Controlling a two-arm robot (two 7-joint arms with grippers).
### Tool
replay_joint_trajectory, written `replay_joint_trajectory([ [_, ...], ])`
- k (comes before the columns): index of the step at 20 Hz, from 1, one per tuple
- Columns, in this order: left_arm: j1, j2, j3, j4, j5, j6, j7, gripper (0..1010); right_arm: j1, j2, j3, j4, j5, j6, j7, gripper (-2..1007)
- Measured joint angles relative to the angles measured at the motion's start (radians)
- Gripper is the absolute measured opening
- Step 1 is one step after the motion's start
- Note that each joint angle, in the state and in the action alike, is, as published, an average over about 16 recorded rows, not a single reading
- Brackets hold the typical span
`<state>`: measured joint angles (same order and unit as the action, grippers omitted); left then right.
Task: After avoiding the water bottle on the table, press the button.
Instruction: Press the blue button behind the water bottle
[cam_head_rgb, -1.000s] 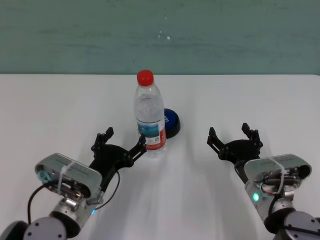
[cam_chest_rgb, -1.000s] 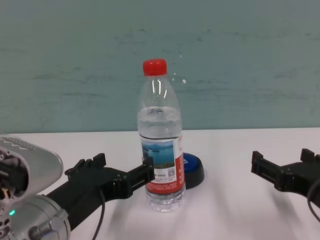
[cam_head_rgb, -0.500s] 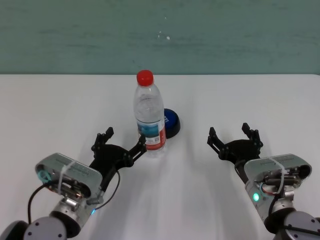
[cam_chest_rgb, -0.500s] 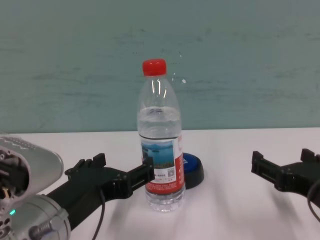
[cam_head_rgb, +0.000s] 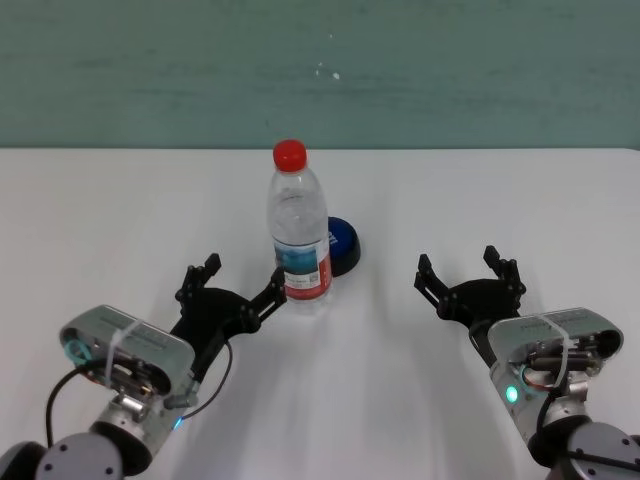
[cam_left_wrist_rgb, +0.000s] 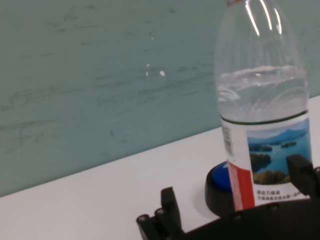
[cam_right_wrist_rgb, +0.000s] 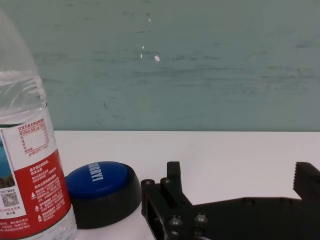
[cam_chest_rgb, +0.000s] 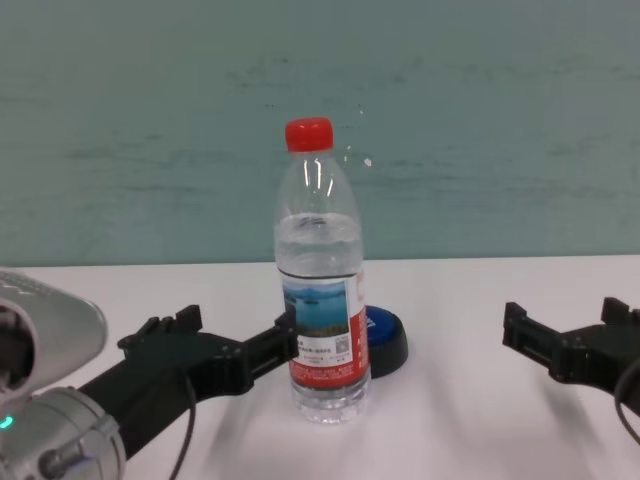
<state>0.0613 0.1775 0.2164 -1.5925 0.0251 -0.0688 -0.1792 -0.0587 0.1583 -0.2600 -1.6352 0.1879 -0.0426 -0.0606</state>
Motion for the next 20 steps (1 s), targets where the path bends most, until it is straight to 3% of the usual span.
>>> replay_joint_trajectory([
  [12, 0.027, 0.033, -0.059, -0.043, -0.056, 0.02, -0.012, 1010, 0.0, 0.0, 0.0, 0.0, 0.0, 0.0, 0.0, 1004],
  [20, 0.016, 0.042, -0.09, -0.039, -0.081, 0.022, -0.011, 1010, 0.0, 0.0, 0.0, 0.0, 0.0, 0.0, 0.0, 1004],
])
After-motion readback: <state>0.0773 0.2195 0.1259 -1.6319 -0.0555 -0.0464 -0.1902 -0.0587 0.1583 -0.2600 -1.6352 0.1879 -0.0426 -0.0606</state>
